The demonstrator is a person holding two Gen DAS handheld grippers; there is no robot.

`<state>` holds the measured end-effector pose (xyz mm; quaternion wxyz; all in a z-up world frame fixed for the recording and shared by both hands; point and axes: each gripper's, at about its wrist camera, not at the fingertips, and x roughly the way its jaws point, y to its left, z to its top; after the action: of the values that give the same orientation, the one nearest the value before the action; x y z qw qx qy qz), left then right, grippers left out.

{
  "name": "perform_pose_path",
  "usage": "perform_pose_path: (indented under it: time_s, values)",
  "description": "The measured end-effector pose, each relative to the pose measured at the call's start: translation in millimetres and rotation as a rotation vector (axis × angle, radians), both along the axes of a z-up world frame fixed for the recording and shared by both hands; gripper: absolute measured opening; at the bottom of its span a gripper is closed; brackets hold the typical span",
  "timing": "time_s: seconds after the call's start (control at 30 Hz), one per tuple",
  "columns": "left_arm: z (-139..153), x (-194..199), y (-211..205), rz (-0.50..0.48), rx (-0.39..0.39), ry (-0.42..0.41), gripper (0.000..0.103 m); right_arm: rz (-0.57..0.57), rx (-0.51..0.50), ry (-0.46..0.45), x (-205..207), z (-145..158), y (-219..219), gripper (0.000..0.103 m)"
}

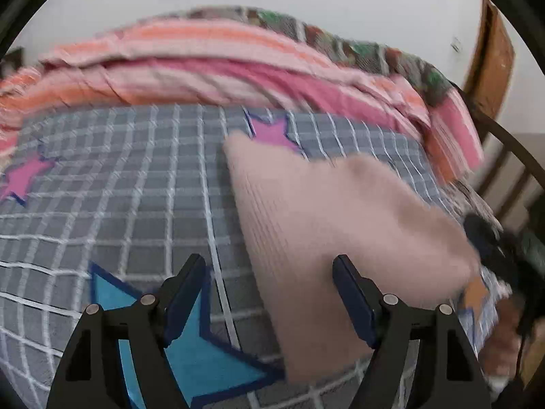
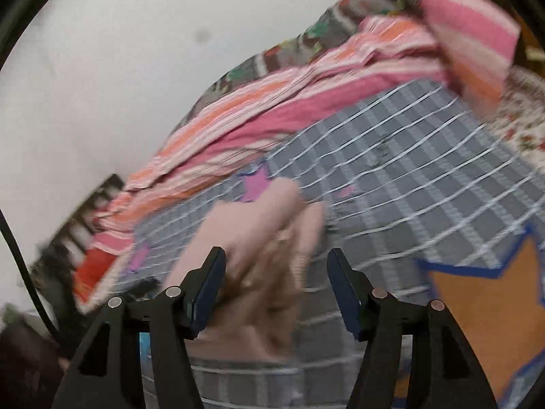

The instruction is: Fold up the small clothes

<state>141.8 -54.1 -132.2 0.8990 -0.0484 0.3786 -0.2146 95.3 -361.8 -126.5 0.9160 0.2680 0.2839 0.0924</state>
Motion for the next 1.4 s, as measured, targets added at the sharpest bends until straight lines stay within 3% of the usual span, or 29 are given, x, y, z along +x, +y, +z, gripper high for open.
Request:
perform_pose_path:
  time_s: [0.1,0.23,0.33,0.43,0.5,0.53,0.57,0.63,0.73,0.83,0.93,1.0,1.07,1.2,1.4]
  values:
    - [-6,-12,4,-0.071,-0.04,-0.025,0.075,0.023,0.022,0.03,19,-2,13,0.061]
    - [-18,-31,6,-0.163,-0.082,-0.024,0.076,0.058,-0.032,0.027,28,5,28,0.061]
    - [-26,-39,-5,-0.197,-0.027,-0.023,0.077,0.068,-0.05,0.003,25,7,34,0.061]
    - [-31,-41,-18,-0.166,0.02,-0.048,0.077,0.07,-0.094,0.044,30,-1,43,0.042]
    - [-34,-41,-25,-0.148,0.031,-0.04,0.077,0.075,-0.134,0.061,33,-8,51,0.022]
    - [-34,-43,-30,-0.144,0.059,-0.052,0.072,0.078,-0.153,0.055,33,-10,53,0.02]
    - [-33,-45,-32,-0.154,0.073,-0.069,0.047,0.084,-0.172,0.036,33,-12,55,0.016]
    - [-27,-47,-25,-0.137,0.077,-0.094,0.026,0.088,-0.17,0.02,29,-12,53,0.014]
    - [-28,-42,0,-0.145,-0.027,-0.07,0.022,0.092,-0.099,-0.047,11,-8,38,0.012]
    - [-36,-41,2,-0.154,-0.03,-0.049,0.023,0.078,-0.15,0.053,18,-31,41,0.012]
    - [-32,-51,7,-0.183,-0.018,-0.055,0.033,0.056,-0.135,0.058,16,-35,40,0.019]
    - [-25,-56,18,-0.2,-0.031,-0.072,0.05,0.045,-0.149,0.046,16,-26,39,0.047]
    - [-19,-58,31,-0.177,-0.055,-0.098,0.071,0.031,-0.15,0.036,20,-22,36,0.061]
    - [-7,-43,57,-0.09,-0.092,-0.122,0.073,0.007,-0.085,0.129,49,-31,26,0.066]
    - [1,28,61,0.052,-0.114,-0.057,0.073,0.061,0.016,0.252,89,-53,26,0.074]
